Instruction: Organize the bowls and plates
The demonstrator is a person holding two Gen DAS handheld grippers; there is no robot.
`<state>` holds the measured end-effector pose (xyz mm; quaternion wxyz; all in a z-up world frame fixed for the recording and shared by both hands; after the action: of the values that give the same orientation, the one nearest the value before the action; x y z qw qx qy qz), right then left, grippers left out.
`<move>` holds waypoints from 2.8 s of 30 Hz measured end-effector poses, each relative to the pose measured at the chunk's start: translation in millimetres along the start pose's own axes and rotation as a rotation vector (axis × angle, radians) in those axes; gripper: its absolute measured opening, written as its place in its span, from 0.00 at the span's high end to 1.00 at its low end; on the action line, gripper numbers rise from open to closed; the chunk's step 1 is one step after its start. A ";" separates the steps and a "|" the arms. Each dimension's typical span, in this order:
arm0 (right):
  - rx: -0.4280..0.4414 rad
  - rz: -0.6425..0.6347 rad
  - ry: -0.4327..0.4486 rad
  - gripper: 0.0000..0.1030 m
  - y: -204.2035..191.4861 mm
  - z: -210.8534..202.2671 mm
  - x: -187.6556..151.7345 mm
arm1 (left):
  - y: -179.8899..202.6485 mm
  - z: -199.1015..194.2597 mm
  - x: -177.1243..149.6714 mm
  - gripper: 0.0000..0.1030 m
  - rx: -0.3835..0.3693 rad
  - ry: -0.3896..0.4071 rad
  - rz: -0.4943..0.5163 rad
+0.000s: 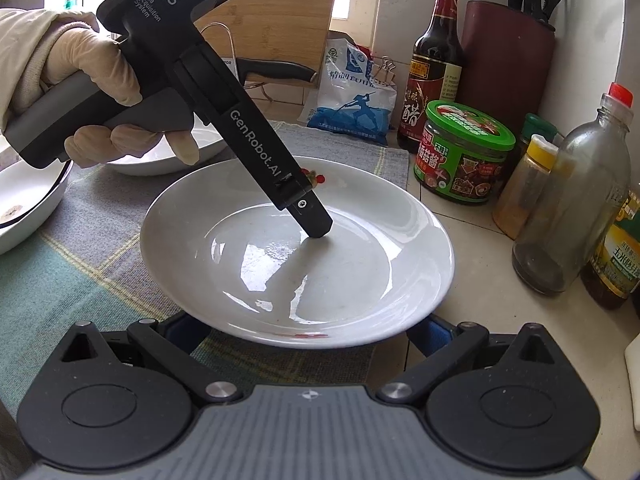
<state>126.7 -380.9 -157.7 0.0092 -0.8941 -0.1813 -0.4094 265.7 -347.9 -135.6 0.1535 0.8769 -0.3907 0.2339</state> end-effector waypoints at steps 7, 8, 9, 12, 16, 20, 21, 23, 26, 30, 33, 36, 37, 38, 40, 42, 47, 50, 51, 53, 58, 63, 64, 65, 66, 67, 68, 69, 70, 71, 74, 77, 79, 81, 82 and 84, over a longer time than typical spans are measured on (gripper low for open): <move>-0.002 0.006 -0.002 0.00 -0.7 0.0 -1.6 | 0.2 1.1 -0.5 0.26 0.011 0.009 0.015; -0.002 0.005 -0.003 0.00 -1.2 -0.4 -1.8 | 0.6 1.0 -0.7 0.25 0.015 0.011 0.019; 0.000 0.003 -0.005 0.00 -1.7 -0.5 -1.7 | 1.1 0.6 -1.2 0.24 0.020 0.014 0.023; 0.004 0.011 -0.015 0.00 -2.8 -0.5 -2.1 | 3.4 -4.3 -2.2 0.23 0.033 0.028 0.036; 0.004 0.030 -0.026 0.00 -4.0 -4.5 -5.2 | 5.5 -19.8 -3.1 0.19 0.042 0.054 0.037; -0.008 0.084 -0.036 0.00 -2.7 -15.3 -6.2 | 4.6 -48.6 -8.8 0.19 0.063 0.089 0.007; -0.012 0.102 -0.034 0.00 -3.6 -20.5 -6.0 | 4.2 -58.0 -12.0 0.18 0.063 0.101 -0.004; -0.015 0.124 -0.033 0.00 -7.0 -29.0 -6.4 | 2.1 -75.6 -19.6 0.15 0.069 0.125 -0.026; -0.027 0.136 -0.029 0.00 -19.0 -41.7 -6.4 | -1.8 -104.2 -39.2 0.14 0.080 0.163 -0.056; -0.015 0.131 -0.002 0.00 -50.7 -55.4 -3.9 | -11.3 -137.1 -77.8 0.14 0.086 0.195 -0.116; -0.008 0.110 0.008 0.00 -81.7 -57.2 1.5 | -20.7 -154.6 -110.2 0.14 0.083 0.189 -0.158; 0.015 0.082 0.024 0.00 -113.4 -61.2 12.2 | -34.6 -170.2 -141.2 0.14 0.091 0.185 -0.191; 0.031 0.073 0.028 0.00 -125.2 -61.8 15.4 | -39.3 -175.5 -150.5 0.14 0.097 0.184 -0.197; 0.046 0.065 0.034 0.00 -135.7 -62.3 18.3 | -44.4 -180.6 -159.4 0.14 0.102 0.183 -0.199; 0.081 0.051 0.037 0.00 -155.6 -61.8 22.4 | -55.3 -190.8 -176.8 0.14 0.122 0.181 -0.201; 0.108 0.020 0.039 0.00 -177.5 -60.6 26.1 | -65.4 -199.0 -190.5 0.14 0.141 0.178 -0.195; 0.162 -0.023 0.042 0.00 -218.0 -49.8 30.8 | -87.4 -212.5 -216.1 0.14 0.186 0.160 -0.160; 0.194 -0.031 0.050 0.00 -237.2 -42.2 34.2 | -98.9 -217.5 -224.0 0.14 0.216 0.149 -0.131; 0.199 -0.040 0.052 0.00 -242.8 -40.3 35.8 | -103.5 -218.4 -225.4 0.14 0.220 0.145 -0.122; 0.201 -0.061 0.056 0.00 -251.3 -35.6 37.0 | -112.3 -218.6 -227.2 0.14 0.223 0.135 -0.120; 0.204 -0.080 0.057 0.00 -263.2 -25.8 37.1 | -130.8 -208.8 -230.0 0.14 0.201 0.091 -0.129; 0.209 -0.078 0.073 0.00 -264.2 -23.5 34.3 | -142.3 -192.7 -228.7 0.17 0.172 0.042 -0.141; 0.210 -0.078 0.076 0.00 -264.1 -23.4 34.0 | -143.7 -189.1 -227.5 0.17 0.164 0.033 -0.145; 0.210 -0.077 0.081 0.00 -264.0 -23.3 33.6 | -145.1 -185.9 -226.4 0.19 0.159 0.026 -0.145; 0.210 -0.078 0.086 0.00 -264.0 -22.6 33.4 | -146.2 -183.1 -225.2 0.20 0.157 0.020 -0.143; 0.211 -0.080 0.091 0.00 -263.9 -22.1 33.9 | -146.7 -180.4 -224.3 0.23 0.152 0.013 -0.138; 0.212 -0.080 0.095 0.00 -263.8 -21.8 33.7 | -146.8 -177.6 -224.0 0.26 0.148 0.004 -0.135; 0.213 -0.080 0.101 0.00 -263.8 -21.5 33.8 | -146.8 -174.3 -222.9 0.27 0.141 -0.008 -0.135; 0.215 -0.082 0.104 0.00 -263.8 -21.1 33.9 | -147.2 -171.0 -221.4 0.29 0.135 -0.017 -0.132; 0.217 -0.083 0.107 0.00 -263.9 -20.5 34.4 | -147.1 -169.2 -220.7 0.30 0.136 -0.022 -0.127; 0.222 -0.088 0.112 0.00 -265.1 -17.9 37.2 | -148.2 -163.1 -217.4 0.31 0.129 -0.043 -0.116; 0.226 -0.091 0.115 0.00 -265.6 -15.5 39.4 | -149.0 -158.0 -215.5 0.32 0.120 -0.066 -0.110; 0.228 -0.093 0.116 0.00 -265.8 -13.8 40.7 | -149.1 -156.1 -214.1 0.32 0.112 -0.074 -0.106; 0.230 -0.096 0.116 0.00 -266.5 -11.9 41.9 | -150.0 -153.8 -212.6 0.33 0.104 -0.082 -0.103; 0.231 -0.097 0.116 0.00 -267.0 -11.2 42.7 | -150.2 -153.1 -212.3 0.33 0.099 -0.084 -0.101; 0.233 -0.099 0.116 0.00 -267.5 -9.8 44.0 | -150.8 -152.2 -211.7 0.33 0.087 -0.095 -0.103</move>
<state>57.2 -118.7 -154.2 0.1030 -0.8518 -0.2707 -0.4365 211.9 -51.5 -132.6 0.1084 0.9119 -0.3414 0.2004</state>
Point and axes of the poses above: each gripper's, at about its wrist camera, not at the fingertips, and z roughly the way its jaws point, y to its right, x to its top, the point moved 7 cm from there along z, roughly the way its jaws point, and after that the axes turned 4 degrees about -z, right-handed, at the moved point
